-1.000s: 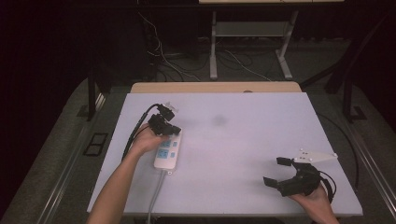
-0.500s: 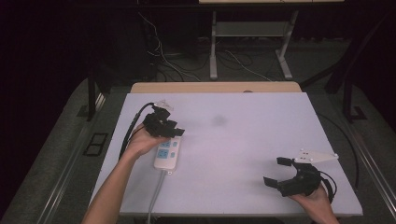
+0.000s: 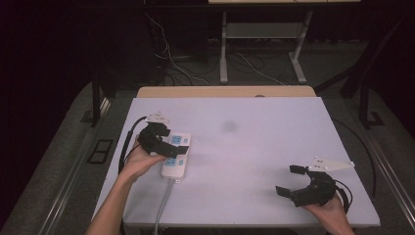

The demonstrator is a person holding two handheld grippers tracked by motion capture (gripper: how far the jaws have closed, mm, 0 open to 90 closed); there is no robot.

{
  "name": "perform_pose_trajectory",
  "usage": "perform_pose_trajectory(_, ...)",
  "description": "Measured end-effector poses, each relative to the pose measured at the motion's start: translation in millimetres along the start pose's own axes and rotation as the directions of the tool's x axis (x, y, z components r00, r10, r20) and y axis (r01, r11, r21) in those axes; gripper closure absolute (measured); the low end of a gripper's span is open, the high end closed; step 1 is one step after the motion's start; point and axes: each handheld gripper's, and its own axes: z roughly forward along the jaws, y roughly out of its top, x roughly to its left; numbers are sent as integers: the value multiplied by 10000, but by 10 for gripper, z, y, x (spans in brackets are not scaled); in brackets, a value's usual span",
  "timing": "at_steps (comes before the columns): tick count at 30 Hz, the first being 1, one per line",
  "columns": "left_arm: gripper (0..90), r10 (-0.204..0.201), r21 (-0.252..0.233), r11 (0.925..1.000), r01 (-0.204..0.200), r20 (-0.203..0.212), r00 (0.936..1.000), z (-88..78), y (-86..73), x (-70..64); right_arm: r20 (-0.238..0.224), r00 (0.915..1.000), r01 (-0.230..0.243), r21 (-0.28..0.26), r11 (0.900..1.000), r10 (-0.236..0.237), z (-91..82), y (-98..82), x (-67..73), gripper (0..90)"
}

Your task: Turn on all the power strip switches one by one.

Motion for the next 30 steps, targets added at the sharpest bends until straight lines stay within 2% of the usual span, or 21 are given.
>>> perform_pose_trajectory(5, 0, -83, -476, 9988, 80, -52, 10000, -92, -149, -59, 1, 10000, -11, -8, 10000, 11, 3, -2, 3, 6)
perform_pose_trajectory(10, 0, -292, -1041, 9942, 285, -46, 9996, -170, -307, -104, -10, 10000, -9, 28, 10000, 9, 9, -1, 11, 6)
perform_pose_trajectory(15, 0, -644, -1906, 9795, 658, 134, 9978, -244, -498, -172, -30, 10000, -32, 50, 10000, 32, 12, -5, 12, 6)
perform_pose_trajectory(18, 0, -735, -2281, 9708, 742, 115, 9972, -258, -602, -229, -21, 10000, -57, 23, 10000, 57, 11, -7, 10, 6)
perform_pose_trajectory(22, 0, -675, -2479, 9664, 671, 70, 9977, -249, -694, -328, -43, 9999, -91, 38, 10000, 92, 10, -14, 14, 6)
perform_pose_trajectory(30, 0, -555, -2530, 9660, 538, 5, 9985, -205, -807, -410, -48, 9999, -163, 75, 9998, 163, 2, -28, 17, 6)
